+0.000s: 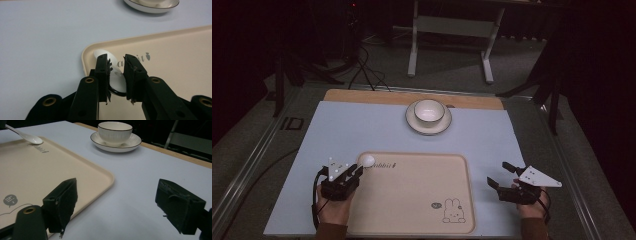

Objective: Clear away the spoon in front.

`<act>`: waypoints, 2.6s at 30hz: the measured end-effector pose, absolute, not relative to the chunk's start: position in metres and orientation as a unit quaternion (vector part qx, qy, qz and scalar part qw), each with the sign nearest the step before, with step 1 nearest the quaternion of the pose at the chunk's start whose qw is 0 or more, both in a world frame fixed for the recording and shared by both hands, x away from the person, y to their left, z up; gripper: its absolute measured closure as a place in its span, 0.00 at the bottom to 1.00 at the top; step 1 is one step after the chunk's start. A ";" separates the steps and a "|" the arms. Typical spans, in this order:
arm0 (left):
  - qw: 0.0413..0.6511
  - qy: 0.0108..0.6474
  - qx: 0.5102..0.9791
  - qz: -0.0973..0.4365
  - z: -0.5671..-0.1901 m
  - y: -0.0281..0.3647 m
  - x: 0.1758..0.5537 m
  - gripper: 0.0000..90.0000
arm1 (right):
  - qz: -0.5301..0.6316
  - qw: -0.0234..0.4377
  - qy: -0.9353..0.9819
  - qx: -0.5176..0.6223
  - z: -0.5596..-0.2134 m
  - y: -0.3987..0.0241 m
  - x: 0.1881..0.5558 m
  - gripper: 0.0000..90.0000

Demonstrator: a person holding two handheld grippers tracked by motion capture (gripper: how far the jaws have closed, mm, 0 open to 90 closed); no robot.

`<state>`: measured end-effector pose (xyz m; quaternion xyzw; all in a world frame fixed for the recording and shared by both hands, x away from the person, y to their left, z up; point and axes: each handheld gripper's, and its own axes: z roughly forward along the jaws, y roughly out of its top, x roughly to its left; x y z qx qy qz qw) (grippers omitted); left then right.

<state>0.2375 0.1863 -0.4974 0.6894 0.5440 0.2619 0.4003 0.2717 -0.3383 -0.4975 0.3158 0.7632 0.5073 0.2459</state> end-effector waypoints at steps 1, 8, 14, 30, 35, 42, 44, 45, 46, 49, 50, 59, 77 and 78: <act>0.400 0.545 0.689 0.262 -0.498 0.186 0.237 0.82 | 0.507 0.246 0.763 0.316 -0.497 -0.338 0.272 0.20; 0.392 0.549 0.691 0.262 -0.502 0.184 0.233 0.82 | 0.507 0.246 0.763 0.316 -0.497 -0.338 0.272 0.20; 0.385 0.549 0.695 0.260 -0.505 0.182 0.231 0.82 | 0.507 0.244 0.764 0.316 -0.498 -0.338 0.272 0.20; 0.365 0.563 0.695 0.257 -0.516 0.174 0.223 0.82 | 0.507 0.243 0.765 0.314 -0.498 -0.338 0.272 0.20; 0.360 0.573 0.688 0.262 -0.518 0.174 0.223 0.82 | 0.508 0.243 0.764 0.315 -0.497 -0.338 0.272 0.20; 0.358 0.572 0.695 0.249 -0.520 0.173 0.225 0.79 | 0.508 0.243 0.764 0.315 -0.497 -0.338 0.272 0.20; 0.356 0.573 0.695 0.248 -0.521 0.172 0.225 0.78 | 0.507 0.243 0.764 0.315 -0.497 -0.338 0.272 0.20; 0.352 0.574 0.696 0.247 -0.522 0.172 0.225 0.78 | 0.507 0.243 0.764 0.315 -0.497 -0.338 0.272 0.20; 0.350 0.575 0.697 0.247 -0.522 0.171 0.225 0.76 | 0.507 0.243 0.765 0.314 -0.497 -0.338 0.272 0.19; 0.347 0.579 0.695 0.248 -0.523 0.172 0.226 0.72 | 0.507 0.243 0.764 0.315 -0.497 -0.338 0.272 0.20; 0.348 0.580 0.694 0.248 -0.522 0.173 0.226 0.71 | 0.508 0.243 0.764 0.315 -0.497 -0.338 0.272 0.20; 0.355 0.579 0.690 0.251 -0.518 0.176 0.231 0.56 | 0.507 0.243 0.765 0.314 -0.498 -0.338 0.272 0.19; 0.387 0.543 0.693 0.273 -0.506 0.191 0.247 0.43 | 0.513 0.242 0.763 0.310 -0.494 -0.339 0.269 0.19; 0.388 0.537 0.696 0.276 -0.505 0.192 0.248 0.42 | 0.514 0.242 0.762 0.310 -0.494 -0.339 0.269 0.19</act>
